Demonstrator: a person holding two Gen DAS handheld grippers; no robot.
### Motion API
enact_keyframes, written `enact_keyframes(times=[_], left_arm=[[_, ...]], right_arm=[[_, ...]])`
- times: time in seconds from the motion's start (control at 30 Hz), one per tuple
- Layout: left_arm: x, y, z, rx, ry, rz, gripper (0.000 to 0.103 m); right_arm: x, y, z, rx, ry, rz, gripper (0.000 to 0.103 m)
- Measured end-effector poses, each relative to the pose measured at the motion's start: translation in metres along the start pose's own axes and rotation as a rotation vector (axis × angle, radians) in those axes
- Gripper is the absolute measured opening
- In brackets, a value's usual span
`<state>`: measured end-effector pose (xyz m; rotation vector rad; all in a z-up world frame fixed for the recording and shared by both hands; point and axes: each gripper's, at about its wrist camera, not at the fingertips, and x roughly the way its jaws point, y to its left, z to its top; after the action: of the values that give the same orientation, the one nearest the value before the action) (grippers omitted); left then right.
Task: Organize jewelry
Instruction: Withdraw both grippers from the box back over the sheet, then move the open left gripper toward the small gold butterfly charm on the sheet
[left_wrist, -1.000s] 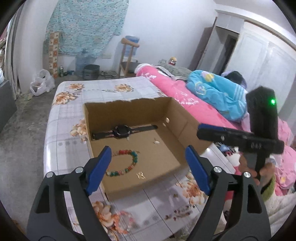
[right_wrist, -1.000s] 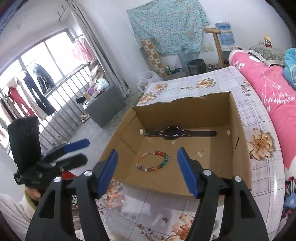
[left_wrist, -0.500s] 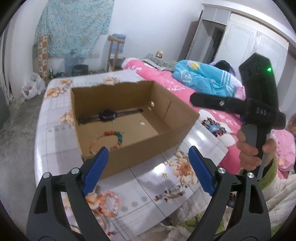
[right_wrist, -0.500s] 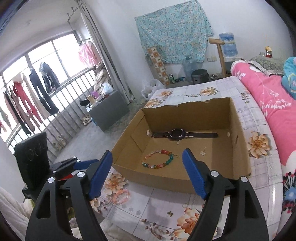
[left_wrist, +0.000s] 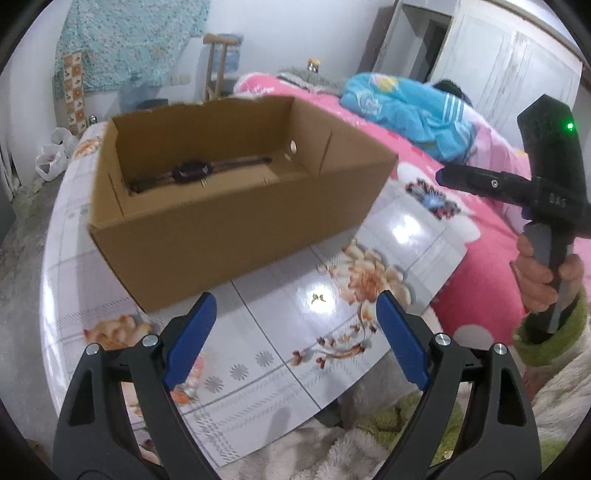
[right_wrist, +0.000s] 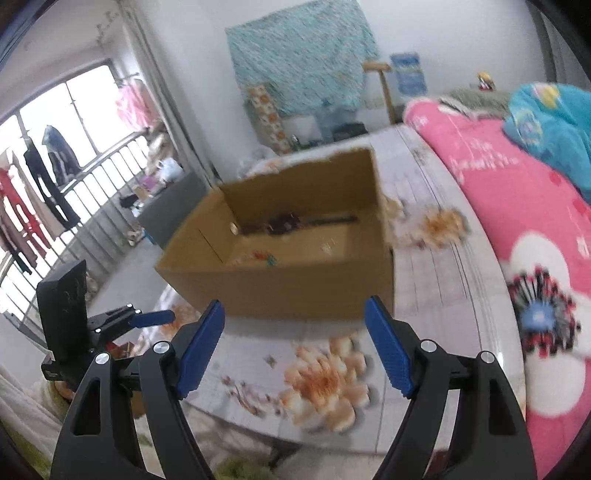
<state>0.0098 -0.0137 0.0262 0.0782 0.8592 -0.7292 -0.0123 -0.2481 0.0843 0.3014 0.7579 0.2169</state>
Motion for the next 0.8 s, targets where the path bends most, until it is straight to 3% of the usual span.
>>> enact_keyframes(times=[0.27, 0.43, 0.8], left_arm=[[0.034, -0.021, -0.013, 0.118, 0.083, 0.083, 0.084], [0.049, -0.029, -0.017, 0.133, 0.114, 0.089, 0.084], [0.079, -0.032, -0.016, 0.120, 0.213, 0.184, 0.084]], right_arm=[[0.022, -0.012, -0.049, 0.070, 0.116, -0.107, 0.076], [0.032, -0.011, -0.071, 0.079, 0.157, -0.152, 0.076], [0.042, 0.004, -0.075, -0.073, 0.141, -0.365, 0.076]])
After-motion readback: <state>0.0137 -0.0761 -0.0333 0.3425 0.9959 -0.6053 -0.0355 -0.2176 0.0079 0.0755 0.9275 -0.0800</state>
